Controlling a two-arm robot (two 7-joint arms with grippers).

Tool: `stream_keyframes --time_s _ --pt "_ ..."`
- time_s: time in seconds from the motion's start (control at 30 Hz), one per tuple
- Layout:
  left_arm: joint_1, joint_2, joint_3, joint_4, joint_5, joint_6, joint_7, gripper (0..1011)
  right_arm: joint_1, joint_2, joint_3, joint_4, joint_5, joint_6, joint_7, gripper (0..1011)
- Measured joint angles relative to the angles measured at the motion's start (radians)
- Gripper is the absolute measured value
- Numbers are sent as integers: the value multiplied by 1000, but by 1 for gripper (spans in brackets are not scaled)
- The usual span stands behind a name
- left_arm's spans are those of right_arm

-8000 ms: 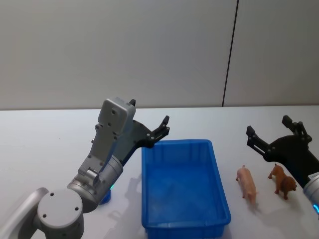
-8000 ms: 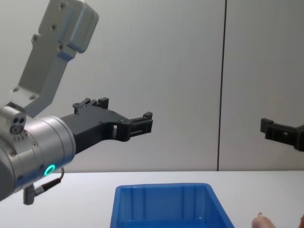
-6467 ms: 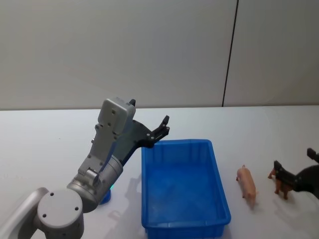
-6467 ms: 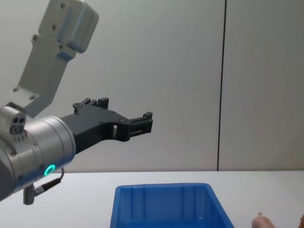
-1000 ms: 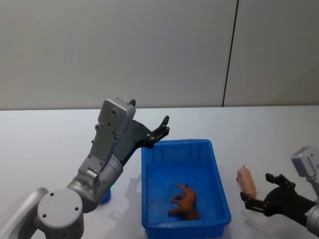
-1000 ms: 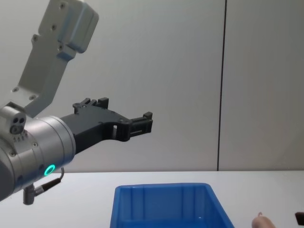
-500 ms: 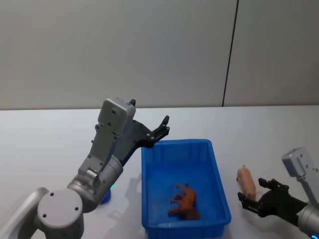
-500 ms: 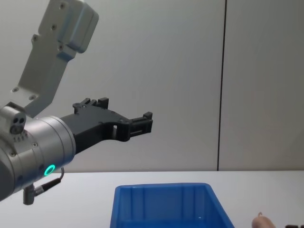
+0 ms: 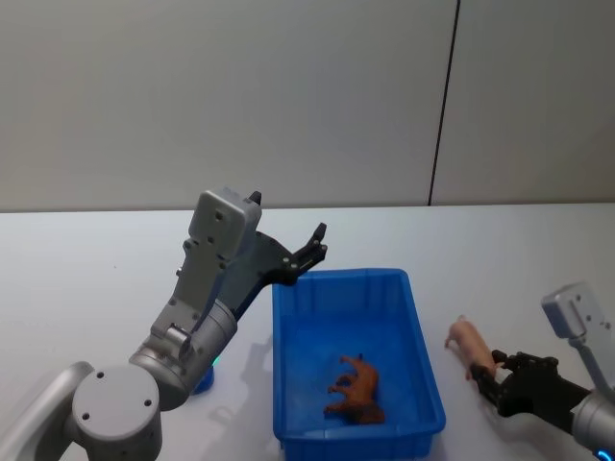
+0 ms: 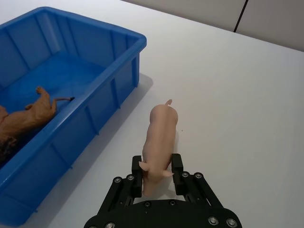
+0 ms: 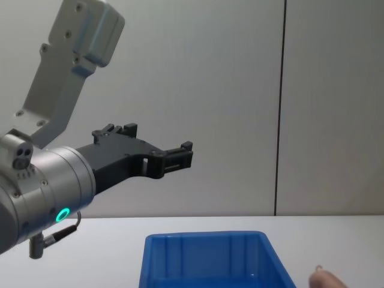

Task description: Pick up the two dolls from the table and place them into the box.

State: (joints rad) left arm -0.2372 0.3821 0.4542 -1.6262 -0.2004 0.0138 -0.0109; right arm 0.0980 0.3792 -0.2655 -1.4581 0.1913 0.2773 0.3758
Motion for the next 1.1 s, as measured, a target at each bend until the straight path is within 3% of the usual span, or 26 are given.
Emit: stream_keyframes --time_s 0.1,0.53,0.8,1.1 --pt "0 0 0 0 0 0 0 1003 0 0 1 -8 3 0 -6 331" --pt "0 0 0 0 0 0 0 1003 -3 5 7 -72 6 -61 -18 331" --pt "0 0 0 0 0 0 0 1003 6 4 6 -121 3 -109 17 331" --pt "0 0 0 0 0 0 0 1003 30 -13 -14 -154 -10 -136 97 331"
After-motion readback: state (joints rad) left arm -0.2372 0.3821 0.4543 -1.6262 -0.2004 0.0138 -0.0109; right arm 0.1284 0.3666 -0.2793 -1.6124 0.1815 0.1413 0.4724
